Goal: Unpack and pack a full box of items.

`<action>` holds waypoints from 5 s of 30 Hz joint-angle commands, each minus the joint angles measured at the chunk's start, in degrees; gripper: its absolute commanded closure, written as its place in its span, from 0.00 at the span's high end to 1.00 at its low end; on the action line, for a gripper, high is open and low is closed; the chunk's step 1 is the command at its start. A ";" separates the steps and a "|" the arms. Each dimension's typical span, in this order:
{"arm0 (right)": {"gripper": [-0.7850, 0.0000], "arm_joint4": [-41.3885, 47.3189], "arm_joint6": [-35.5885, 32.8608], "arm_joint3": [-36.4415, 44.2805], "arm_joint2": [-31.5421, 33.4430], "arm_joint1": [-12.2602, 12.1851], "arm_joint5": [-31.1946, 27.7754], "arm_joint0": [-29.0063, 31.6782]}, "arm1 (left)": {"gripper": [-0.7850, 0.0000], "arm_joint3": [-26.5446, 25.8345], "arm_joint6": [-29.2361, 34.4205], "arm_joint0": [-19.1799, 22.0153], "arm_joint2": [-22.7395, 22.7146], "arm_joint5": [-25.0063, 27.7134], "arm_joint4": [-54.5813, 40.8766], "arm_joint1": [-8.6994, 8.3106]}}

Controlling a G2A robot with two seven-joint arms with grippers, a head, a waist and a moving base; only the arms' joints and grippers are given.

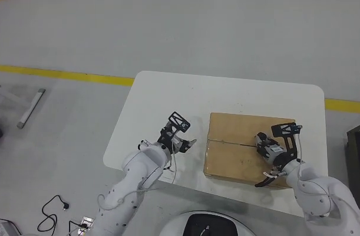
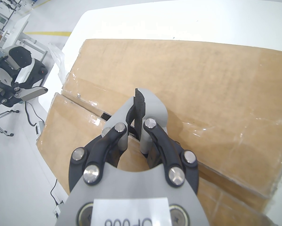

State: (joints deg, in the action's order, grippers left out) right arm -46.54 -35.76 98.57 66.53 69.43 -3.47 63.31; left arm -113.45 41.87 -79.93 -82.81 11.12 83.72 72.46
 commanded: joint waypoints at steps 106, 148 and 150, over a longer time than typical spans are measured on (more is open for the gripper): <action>0.00 -1.36 -0.41 0.95 0.23 0.63 -0.27 0.33 | 1.00 5.73 2.94 4.96 4.48 -7.13 5.12 0.55; 0.00 -2.16 -0.89 0.84 0.46 0.71 -0.77 1.07 | 1.00 8.89 -2.28 0.81 4.17 -0.16 19.53 -0.88; 0.00 -2.24 -0.98 0.97 0.78 0.68 -0.58 0.98 | 1.00 9.88 -3.15 1.28 4.46 -0.01 18.39 -0.76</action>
State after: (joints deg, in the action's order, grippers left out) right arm -48.74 -36.70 99.44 67.13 70.13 -4.16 64.35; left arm -104.12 39.22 -78.88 -78.53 10.89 103.04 71.62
